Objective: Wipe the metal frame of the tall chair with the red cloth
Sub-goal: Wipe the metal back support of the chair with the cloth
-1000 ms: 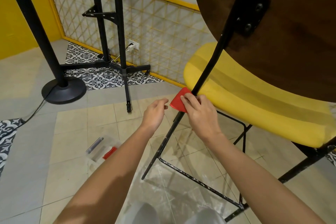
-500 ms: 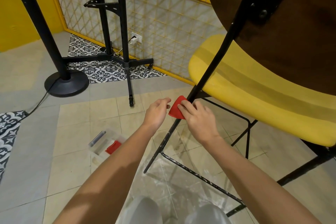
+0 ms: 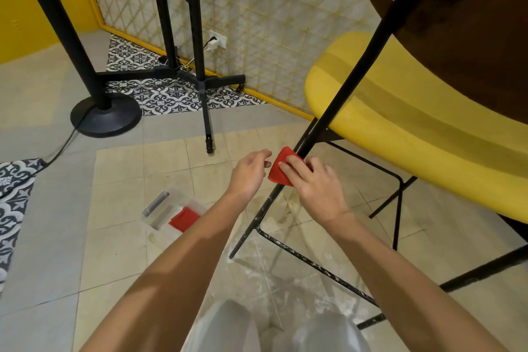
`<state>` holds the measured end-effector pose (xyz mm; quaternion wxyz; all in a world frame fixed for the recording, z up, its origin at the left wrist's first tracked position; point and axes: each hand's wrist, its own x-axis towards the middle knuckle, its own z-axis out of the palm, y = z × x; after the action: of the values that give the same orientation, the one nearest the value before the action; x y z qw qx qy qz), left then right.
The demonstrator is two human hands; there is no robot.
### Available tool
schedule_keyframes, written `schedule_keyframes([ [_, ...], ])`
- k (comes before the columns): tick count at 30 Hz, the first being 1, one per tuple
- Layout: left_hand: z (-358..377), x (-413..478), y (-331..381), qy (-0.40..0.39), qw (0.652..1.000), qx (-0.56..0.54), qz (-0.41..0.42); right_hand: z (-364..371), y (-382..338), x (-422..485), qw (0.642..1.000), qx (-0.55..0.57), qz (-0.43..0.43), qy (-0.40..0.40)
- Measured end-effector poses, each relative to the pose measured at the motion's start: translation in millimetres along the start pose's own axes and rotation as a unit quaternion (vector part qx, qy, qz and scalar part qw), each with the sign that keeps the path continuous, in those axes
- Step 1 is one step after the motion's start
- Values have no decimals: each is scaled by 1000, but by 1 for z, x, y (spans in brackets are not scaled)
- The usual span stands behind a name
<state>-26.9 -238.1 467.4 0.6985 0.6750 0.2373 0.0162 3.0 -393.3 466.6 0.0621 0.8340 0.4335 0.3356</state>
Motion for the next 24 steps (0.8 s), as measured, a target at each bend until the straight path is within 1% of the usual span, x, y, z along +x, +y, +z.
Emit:
schedule_keyframes([
  [2,-1,1,-5,6,1000,-1,-6,5,-6,-3,1000,12,16,-10],
  [6,-3,5,-10,18,1000,4,-19,7,-16,-3,998,26,18,-57],
  [8,-4,6,-10,19,1000,2,-19,4,-18,0,997,27,30,-64],
  [11,-6,8,-8,23,1000,-9,-16,-5,-10,5,998,23,48,-24],
  [14,-5,9,-7,19,1000,-11,-18,-10,5,10,996,21,61,56],
  [16,-4,10,-6,18,1000,-9,-16,-11,14,12,996,13,43,78],
  [20,-1,14,1,19,1000,-5,-10,-5,16,10,997,16,19,75],
  [22,1,13,3,13,1000,-5,-9,-2,11,7,999,10,-4,53],
  [24,4,10,4,5,1000,1,-4,0,5,0,999,4,-28,15],
])
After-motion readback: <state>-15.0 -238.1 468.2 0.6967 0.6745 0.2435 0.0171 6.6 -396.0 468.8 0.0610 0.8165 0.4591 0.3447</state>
